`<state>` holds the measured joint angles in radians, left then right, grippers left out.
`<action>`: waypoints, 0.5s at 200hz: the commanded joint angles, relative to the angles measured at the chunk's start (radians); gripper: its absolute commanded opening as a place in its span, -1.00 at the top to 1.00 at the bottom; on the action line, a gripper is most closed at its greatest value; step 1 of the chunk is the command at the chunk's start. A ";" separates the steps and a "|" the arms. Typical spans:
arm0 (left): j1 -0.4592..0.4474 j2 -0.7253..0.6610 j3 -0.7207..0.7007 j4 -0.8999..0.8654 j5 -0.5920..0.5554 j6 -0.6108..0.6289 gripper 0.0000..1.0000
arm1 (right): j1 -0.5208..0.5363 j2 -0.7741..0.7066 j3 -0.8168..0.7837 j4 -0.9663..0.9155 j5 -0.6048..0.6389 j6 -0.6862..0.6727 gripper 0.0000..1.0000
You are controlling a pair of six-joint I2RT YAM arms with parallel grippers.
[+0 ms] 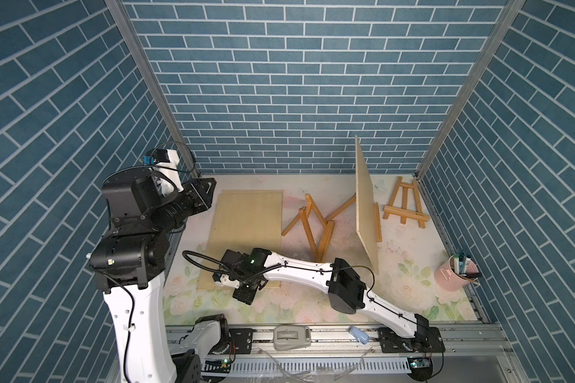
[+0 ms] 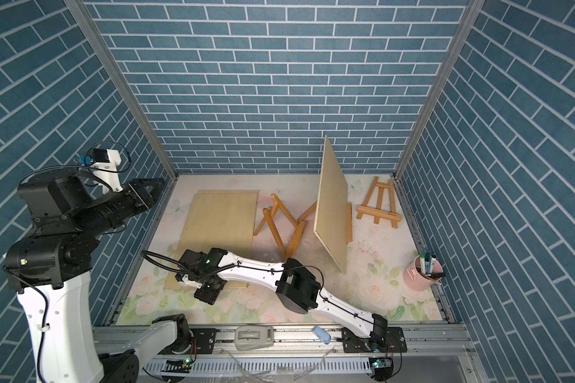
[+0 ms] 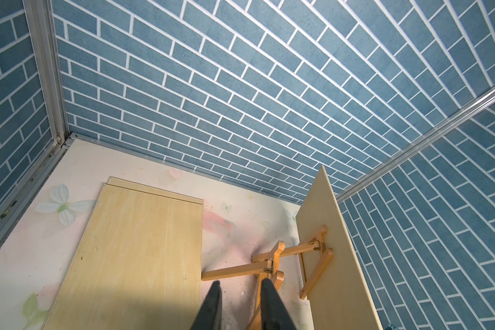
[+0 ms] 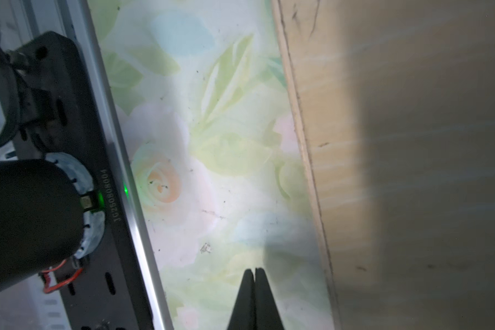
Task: Disassemble the easel
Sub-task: Adjust the drawing board.
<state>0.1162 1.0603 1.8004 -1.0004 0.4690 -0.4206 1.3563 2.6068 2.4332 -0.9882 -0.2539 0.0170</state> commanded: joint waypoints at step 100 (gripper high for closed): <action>-0.008 0.018 -0.013 0.039 0.019 0.040 0.47 | 0.007 0.076 0.038 -0.081 0.306 -0.077 1.00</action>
<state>0.1143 1.0775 1.7927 -0.9882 0.4763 -0.4007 1.3666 2.6335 2.4641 -1.0245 -0.0658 -0.0132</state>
